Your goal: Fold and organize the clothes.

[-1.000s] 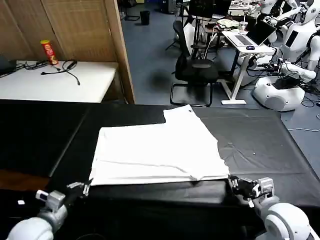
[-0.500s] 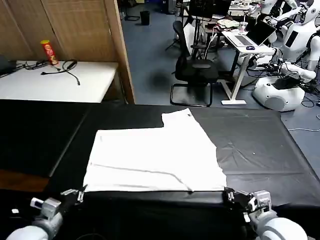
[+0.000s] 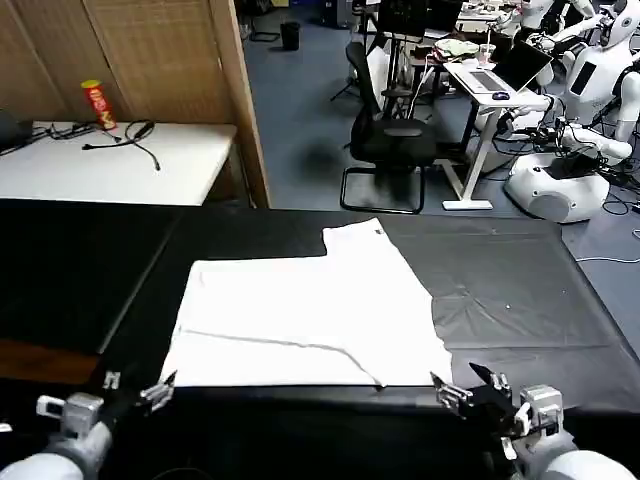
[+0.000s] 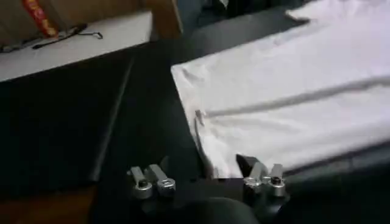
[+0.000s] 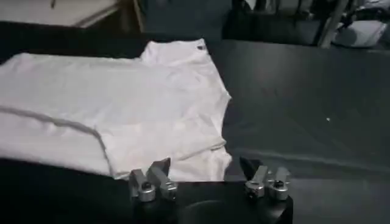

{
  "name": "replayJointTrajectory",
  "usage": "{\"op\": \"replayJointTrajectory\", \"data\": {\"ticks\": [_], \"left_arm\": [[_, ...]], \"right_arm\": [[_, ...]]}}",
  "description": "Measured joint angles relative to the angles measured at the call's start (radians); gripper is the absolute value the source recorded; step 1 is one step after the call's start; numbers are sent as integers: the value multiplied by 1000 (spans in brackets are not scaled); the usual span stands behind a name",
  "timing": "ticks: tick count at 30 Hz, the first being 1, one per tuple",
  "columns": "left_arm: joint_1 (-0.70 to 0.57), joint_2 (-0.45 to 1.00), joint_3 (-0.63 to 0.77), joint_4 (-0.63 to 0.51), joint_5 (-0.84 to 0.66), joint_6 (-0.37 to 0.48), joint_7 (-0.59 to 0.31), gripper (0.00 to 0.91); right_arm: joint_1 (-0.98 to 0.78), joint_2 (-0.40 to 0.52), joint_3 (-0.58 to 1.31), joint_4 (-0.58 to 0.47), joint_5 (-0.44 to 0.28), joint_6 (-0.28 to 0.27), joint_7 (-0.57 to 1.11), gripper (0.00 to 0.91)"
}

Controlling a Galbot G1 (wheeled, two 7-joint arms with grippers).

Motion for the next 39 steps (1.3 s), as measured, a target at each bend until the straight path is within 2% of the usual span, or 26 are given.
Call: {"op": "replayJointTrajectory", "data": {"ticks": [5,13,19,27,36,37,38,39], "left_arm": [[-228,-24,55,98,-61,-6,6,878],[-612,-35,228,392,-81,-11,27,878],[-808,-49,360,590,-93,41,52,878],[-980,-76,478,785,-89,73,86,878],[-1036,-88,521,874,-77,92,105,878],[-1037,-88,523,876,-76,94,112,692],[-1039,-89,526,880,-75,95,119,410],[-1040,-90,529,883,-74,95,122,234]], "right_arm": [[254,18,-119,-196,-39,41,-6,878],[639,88,-331,-547,-94,55,-2,878],[850,170,-436,-802,-145,63,-10,878],[1037,279,-506,-1076,-186,62,-39,878],[1104,334,-525,-1210,-189,37,-40,878],[1106,337,-525,-1217,-189,36,-40,878],[1108,341,-526,-1225,-189,35,-41,741],[1110,345,-526,-1232,-191,35,-42,712]]}}
